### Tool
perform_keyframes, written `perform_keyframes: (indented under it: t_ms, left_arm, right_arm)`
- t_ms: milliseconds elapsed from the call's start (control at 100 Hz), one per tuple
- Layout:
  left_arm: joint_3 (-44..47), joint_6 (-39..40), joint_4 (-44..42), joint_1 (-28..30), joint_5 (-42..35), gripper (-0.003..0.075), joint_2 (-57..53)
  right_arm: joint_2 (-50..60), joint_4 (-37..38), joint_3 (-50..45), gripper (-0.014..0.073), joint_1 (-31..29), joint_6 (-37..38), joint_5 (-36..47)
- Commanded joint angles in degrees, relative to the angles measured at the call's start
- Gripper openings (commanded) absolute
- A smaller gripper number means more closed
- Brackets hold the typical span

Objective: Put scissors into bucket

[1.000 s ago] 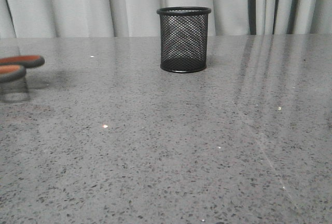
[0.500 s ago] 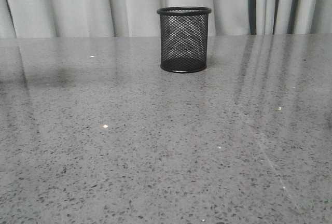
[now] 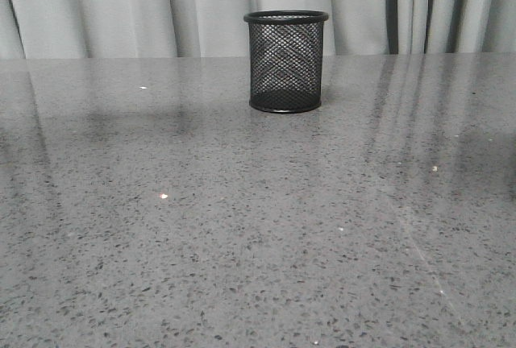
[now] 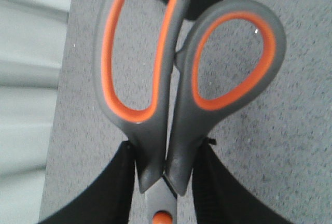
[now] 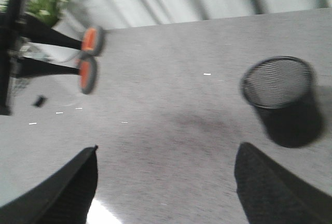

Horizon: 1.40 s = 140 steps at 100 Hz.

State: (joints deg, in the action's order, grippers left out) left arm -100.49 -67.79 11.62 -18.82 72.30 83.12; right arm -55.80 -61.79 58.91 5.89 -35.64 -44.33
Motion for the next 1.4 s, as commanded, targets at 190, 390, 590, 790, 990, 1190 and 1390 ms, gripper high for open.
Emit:
perform_keyframes:
  t_ms: [190,390,590,790,990,1190,1390]
  left_arm:
    - [-2.63,4.25,1.67,-7.81,-4.89,-0.0019,-2.12]
    - [-2.63,7.23,1.67,-13.94,-9.93,-0.0019,-1.53]
    - [-2.77,8.76,1.57,-18.97,-12.82,-0.0019,-0.59]
    - [-2.77,9.90,1.57,-22.24,-15.48,-0.0019,0.42]
    - [-2.77,9.90,1.57,-23.73,-17.60,-0.0019,0.45]
    - [-2.77,9.90,1.79,-23.73,-17.58,-0.0018,0.45]
    - [-2.77,9.90,3.25,-23.73,-16.99,0.0038,0.45]
  right_arm:
    - [-6.72,-13.42,7.34,0.0498,0.25,-5.46,-5.85]
    - [-8.64,-13.84,8.76,0.0498,2.30,-5.52,-6.08]
    - [-9.19,-13.84,8.76,0.0498,4.43,-5.69,-3.53]
    - [-9.19,-13.84,8.76,0.0498,4.70,-5.83,-1.97]
    - [-9.19,-13.84,8.76,0.0419,4.70,-5.83,-1.72]
    - [-9.19,-13.84,8.76,0.0050,4.70,-5.83,-0.65]
    - [-9.19,-11.92,8.76,-0.0071,4.70,-5.91,-0.03]
